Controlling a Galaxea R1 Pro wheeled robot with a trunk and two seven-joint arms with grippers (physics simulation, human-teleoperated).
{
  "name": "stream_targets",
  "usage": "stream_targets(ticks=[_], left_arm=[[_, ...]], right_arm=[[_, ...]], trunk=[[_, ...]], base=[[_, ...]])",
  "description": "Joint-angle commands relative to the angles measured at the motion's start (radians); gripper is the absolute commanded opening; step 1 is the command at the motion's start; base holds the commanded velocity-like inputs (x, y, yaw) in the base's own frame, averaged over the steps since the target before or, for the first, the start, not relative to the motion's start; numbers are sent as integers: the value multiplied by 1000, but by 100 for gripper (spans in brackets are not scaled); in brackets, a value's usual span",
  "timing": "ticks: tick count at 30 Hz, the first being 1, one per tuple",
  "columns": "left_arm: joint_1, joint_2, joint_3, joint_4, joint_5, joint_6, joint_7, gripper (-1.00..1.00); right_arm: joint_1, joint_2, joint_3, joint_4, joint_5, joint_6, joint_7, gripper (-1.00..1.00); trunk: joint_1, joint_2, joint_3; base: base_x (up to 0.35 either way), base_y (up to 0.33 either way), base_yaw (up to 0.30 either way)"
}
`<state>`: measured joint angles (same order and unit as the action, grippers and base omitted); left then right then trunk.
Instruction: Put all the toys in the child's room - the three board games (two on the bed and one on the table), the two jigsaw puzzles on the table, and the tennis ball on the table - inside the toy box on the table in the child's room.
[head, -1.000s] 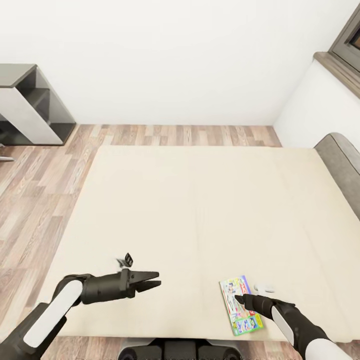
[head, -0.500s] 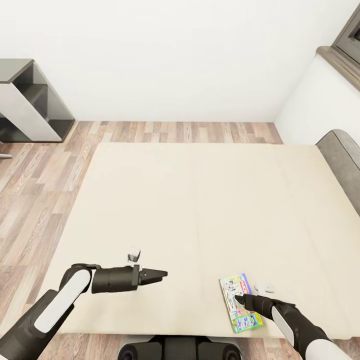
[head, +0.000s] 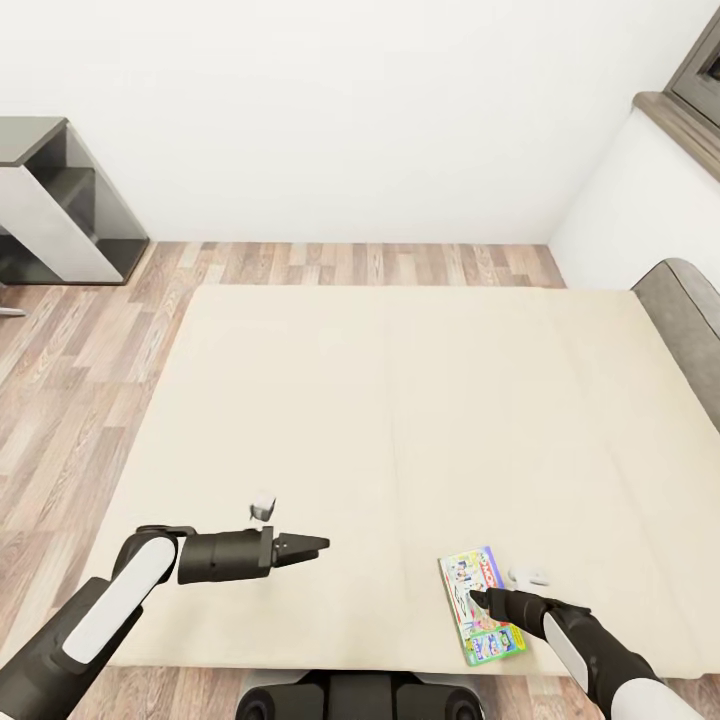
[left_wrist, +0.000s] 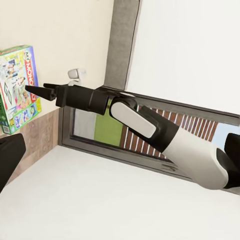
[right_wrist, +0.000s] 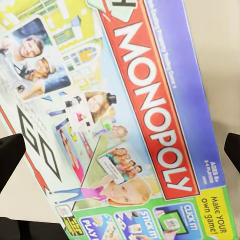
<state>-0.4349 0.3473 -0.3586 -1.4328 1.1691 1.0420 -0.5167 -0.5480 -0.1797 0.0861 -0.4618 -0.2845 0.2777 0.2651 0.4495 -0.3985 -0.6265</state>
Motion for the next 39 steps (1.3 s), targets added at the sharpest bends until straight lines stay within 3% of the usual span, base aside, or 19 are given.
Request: stream_targets(ticks=[1,12,24,39], left_arm=[[-1,1,-1,0,-4,1,-6,100],[-1,1,-2,2,-5,1,-5,100],[-1,-1,-3,3,-5,-2,-2,100],[-1,-3,-2,3,-6,-5,3,100]], right_arm=[[0,-1,6,-2,-9,5,-1,100],[-5,-1,6,-52,2,16,4,100],[-6,-36,6,-58,5,7,3,100],[-6,-28,16,-59,8,-30,3,100]], trunk=[[1,-2,-1],[1,-2,-1],[1,-2,-1],[1,-2,-11]], base=[[0,0,0],[0,0,0],[0,0,0],[0,0,0]])
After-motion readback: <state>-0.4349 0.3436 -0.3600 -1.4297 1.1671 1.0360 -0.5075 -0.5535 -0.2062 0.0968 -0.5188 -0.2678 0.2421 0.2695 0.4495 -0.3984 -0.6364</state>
